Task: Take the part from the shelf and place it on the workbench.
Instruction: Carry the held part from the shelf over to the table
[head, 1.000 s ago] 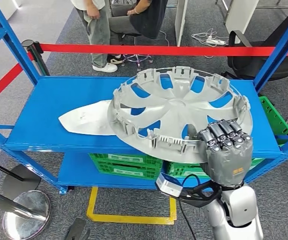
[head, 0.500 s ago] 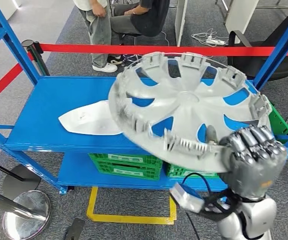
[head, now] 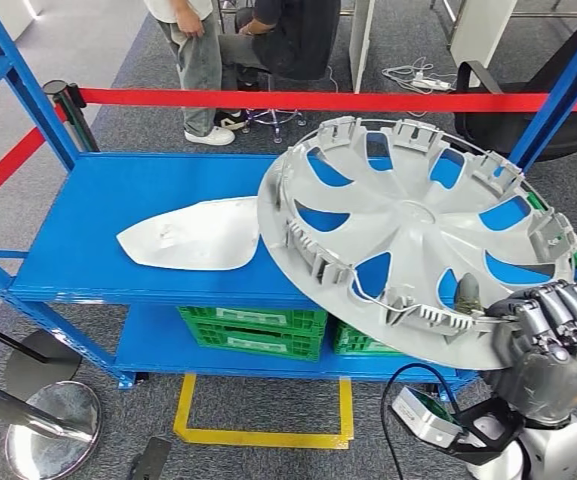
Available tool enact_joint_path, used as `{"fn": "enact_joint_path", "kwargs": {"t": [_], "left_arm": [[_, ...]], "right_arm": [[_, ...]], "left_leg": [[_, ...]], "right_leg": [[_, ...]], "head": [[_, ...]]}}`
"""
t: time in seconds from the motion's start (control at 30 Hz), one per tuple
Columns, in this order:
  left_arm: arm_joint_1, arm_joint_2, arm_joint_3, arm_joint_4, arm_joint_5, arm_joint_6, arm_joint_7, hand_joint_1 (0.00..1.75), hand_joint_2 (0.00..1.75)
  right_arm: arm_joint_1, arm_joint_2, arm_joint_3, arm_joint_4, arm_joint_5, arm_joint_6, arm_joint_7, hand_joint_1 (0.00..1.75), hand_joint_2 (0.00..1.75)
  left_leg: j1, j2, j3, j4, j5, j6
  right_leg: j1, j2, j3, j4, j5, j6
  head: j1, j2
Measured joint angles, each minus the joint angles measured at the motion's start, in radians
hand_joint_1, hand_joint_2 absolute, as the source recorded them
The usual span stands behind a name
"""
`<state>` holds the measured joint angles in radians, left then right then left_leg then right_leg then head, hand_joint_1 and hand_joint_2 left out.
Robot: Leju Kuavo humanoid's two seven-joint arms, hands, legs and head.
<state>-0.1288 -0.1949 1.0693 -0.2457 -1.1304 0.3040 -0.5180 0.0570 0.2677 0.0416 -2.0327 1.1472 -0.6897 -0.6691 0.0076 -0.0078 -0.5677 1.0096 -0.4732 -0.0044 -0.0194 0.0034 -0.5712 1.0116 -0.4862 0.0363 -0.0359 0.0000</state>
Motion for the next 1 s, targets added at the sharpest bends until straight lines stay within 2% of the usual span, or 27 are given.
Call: {"fn": "enact_joint_path", "kwargs": {"t": [0.2,0.37,0.53,0.7,1.0], "left_arm": [[0.0,-0.001,0.0,0.0,0.009,0.0,0.0,0.0,1.75],[0.001,-0.002,0.001,0.0,0.014,0.0,-0.003,0.0,1.75],[0.003,-0.002,0.003,0.0,0.021,0.0,-0.006,0.0,1.75],[0.007,-0.002,0.007,0.0,0.028,0.0,-0.009,0.0,1.75],[0.009,0.0,0.008,0.0,0.028,-0.002,-0.01,0.0,1.75]], "right_arm": [[0.003,0.001,-0.003,0.029,-0.107,0.0,0.0,1.75,1.75],[0.007,-0.002,0.025,0.072,-0.253,0.0,0.003,1.75,1.75],[0.006,-0.016,0.082,0.115,-0.371,0.001,0.058,1.75,1.75],[0.002,-0.047,0.136,0.149,-0.419,0.003,0.111,1.75,1.75],[0.003,-0.083,0.167,0.168,-0.428,0.001,0.109,1.75,1.75]], "left_leg": [[0.0,0.0,0.0,0.0,0.0,0.0],[0.0,0.0,0.0,0.0,0.0,0.0],[0.0,0.0,0.0,0.0,0.0,0.0],[0.0,0.0,0.0,0.0,0.0,0.0],[0.0,0.0,0.0,0.0,0.0,0.0]], "right_leg": [[0.0,0.0,0.0,0.0,0.0,0.0],[0.0,0.0,0.0,0.0,0.0,0.0],[0.0,0.0,0.0,0.0,0.0,0.0],[0.0,0.0,0.0,0.0,0.0,0.0],[0.0,0.0,0.0,0.0,0.0,0.0]], "head": [[0.0,0.0],[0.0,0.0],[0.0,0.0],[0.0,0.0],[0.0,0.0]]}}
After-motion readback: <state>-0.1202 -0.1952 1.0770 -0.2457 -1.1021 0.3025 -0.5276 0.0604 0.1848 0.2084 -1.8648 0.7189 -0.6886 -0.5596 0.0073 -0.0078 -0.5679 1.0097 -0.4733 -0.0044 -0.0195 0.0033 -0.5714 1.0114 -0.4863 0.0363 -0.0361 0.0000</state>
